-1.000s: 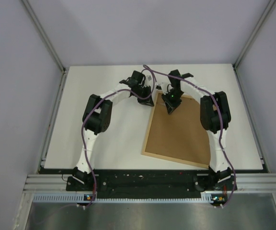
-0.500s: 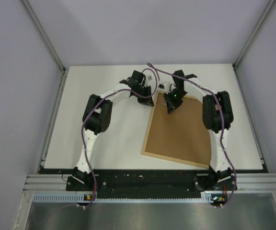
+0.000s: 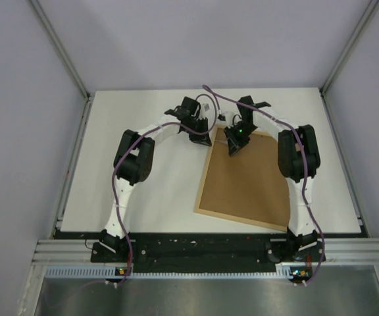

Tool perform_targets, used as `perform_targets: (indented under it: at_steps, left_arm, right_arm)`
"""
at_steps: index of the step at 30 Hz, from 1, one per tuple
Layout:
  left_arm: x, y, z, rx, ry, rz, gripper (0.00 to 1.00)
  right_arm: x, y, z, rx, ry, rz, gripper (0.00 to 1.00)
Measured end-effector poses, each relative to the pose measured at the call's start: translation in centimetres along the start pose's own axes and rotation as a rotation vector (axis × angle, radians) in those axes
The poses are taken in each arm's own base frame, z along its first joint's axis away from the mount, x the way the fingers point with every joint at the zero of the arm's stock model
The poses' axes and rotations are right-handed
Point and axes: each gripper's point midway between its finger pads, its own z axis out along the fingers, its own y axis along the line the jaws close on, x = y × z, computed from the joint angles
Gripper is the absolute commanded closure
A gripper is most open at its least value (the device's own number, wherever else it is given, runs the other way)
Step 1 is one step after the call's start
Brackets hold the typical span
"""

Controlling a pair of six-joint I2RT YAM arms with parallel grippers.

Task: Take the photo out of the frame
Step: Release the photo frame item from the photo frame.

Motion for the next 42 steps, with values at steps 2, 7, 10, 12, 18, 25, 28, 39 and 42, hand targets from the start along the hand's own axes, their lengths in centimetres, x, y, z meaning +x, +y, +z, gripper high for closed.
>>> perform_targets:
  at_steps: [2, 7, 10, 12, 18, 25, 28, 39, 42]
  left_arm:
    - [0.0, 0.0, 0.0, -0.001, 0.000, 0.001, 0.86]
    - [0.0, -0.2, 0.1, -0.002, -0.001, 0.005, 0.86]
    - [0.1, -0.5, 0.3, -0.001, 0.000, 0.010, 0.86]
    - [0.2, -0.7, 0.4, 0.002, 0.001, 0.012, 0.86]
    - [0.4, -1.0, 0.5, 0.005, 0.004, 0.012, 0.86]
    - [0.4, -1.1, 0.6, 0.005, 0.005, 0.015, 0.86]
    - [0.4, -1.2, 0.6, 0.002, 0.004, 0.016, 0.86]
    - [0.4, -1.3, 0.7, 0.000, 0.008, 0.017, 0.86]
    - [0.4, -1.3, 0.7, 0.000, 0.008, 0.018, 0.86]
  right_arm:
    - [0.0, 0.0, -0.1, 0.008, -0.004, 0.009, 1.00]
    - [0.2, -0.3, -0.6, 0.063, -0.047, -0.008, 1.00]
    - [0.5, -0.4, -0.8, 0.090, -0.046, -0.015, 1.00]
    - [0.7, -0.5, -0.9, 0.100, -0.037, -0.012, 1.00]
    - [1.2, -0.7, -1.1, 0.118, -0.017, -0.007, 1.00]
    - [1.9, -1.3, -1.8, 0.167, 0.020, -0.002, 1.00]
    - [2.1, -1.5, -2.0, 0.181, 0.035, -0.003, 1.00]
    - [2.6, -0.9, -2.3, 0.159, 0.063, -0.015, 1.00]
    - [2.6, -0.8, -2.3, 0.157, 0.067, -0.019, 1.00]
